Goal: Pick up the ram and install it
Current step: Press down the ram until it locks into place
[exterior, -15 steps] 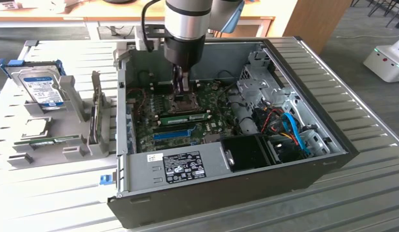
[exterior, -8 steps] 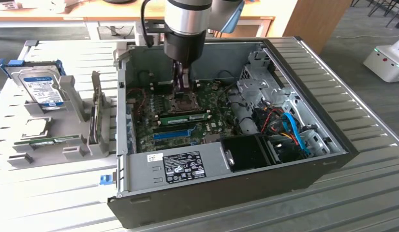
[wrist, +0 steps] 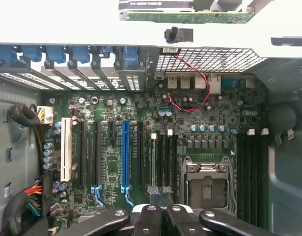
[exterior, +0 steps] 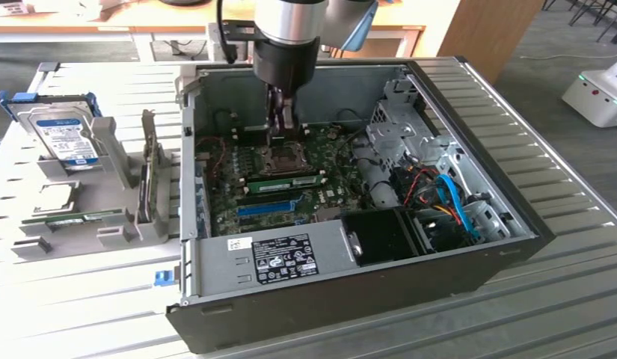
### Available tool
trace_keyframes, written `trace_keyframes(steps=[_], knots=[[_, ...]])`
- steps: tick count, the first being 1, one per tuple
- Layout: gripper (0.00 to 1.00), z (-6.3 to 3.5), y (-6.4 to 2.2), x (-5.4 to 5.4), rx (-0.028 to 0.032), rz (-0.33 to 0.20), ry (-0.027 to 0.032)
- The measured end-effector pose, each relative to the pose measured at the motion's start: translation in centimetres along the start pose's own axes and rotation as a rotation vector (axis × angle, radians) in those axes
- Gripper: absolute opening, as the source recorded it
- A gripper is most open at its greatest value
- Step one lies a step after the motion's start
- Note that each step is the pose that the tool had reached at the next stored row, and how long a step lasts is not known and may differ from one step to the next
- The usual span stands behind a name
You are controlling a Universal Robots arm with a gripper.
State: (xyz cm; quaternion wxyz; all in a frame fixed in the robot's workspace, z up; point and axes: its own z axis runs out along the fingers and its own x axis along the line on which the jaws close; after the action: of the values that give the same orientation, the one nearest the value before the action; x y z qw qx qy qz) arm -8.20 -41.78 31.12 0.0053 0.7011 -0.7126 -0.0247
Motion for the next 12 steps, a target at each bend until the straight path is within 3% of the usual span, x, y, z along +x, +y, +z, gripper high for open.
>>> trace_keyframes(steps=[12], knots=[[0.11,-1.5,0.06,0.0,0.0,0.0,0.0]])
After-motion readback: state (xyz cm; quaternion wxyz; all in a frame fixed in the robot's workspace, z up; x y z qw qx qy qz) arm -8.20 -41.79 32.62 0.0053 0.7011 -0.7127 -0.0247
